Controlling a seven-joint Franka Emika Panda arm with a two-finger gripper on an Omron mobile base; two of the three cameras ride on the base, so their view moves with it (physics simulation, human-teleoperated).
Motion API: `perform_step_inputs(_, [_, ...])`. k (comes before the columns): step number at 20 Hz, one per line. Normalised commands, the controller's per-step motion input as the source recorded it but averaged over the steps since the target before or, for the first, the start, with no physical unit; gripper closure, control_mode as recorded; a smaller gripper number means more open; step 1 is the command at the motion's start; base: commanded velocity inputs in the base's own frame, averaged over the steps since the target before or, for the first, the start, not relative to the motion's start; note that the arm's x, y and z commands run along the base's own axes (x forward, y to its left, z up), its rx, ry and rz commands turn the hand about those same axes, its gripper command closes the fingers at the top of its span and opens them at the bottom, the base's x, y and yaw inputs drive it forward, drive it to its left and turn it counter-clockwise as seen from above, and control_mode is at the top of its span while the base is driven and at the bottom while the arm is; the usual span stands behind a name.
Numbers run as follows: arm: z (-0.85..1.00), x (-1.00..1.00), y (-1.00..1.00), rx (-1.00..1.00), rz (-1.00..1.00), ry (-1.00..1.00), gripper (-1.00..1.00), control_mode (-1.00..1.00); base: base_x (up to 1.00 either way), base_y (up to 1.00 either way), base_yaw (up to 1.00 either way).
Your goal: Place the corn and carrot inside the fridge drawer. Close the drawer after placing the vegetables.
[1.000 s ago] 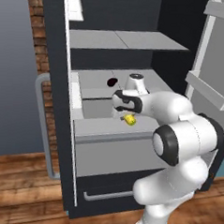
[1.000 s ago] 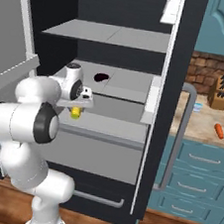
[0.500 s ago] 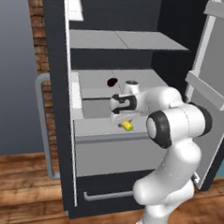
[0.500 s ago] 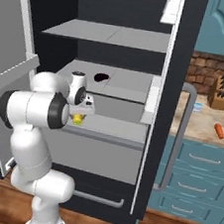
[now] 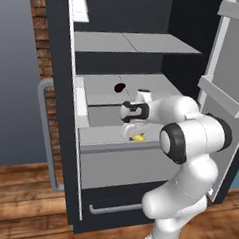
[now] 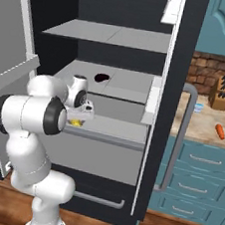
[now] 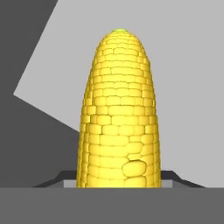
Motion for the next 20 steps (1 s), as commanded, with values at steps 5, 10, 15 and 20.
perform_step_inputs(5, [0.00, -0.86, -0.18, 0.07, 0.00, 0.10, 1.00, -1.00, 0.00, 0.00, 0.00])
perform_step_inputs(10, [-0.02, -0.16, -0.05, 0.02, 0.00, 0.19, 1.00, -1.00, 0.00, 0.00, 0.00])
perform_step_inputs(15, [-0.76, 0.24, 0.00, 0.00, 0.02, 0.10, 1.00, -1.00, 0.00, 0.00, 0.00])
perform_step_inputs(20, [-0.53, -0.03, 0.00, 0.00, 0.01, 0.01, 1.00, -1.00, 0.00, 0.00, 0.00])
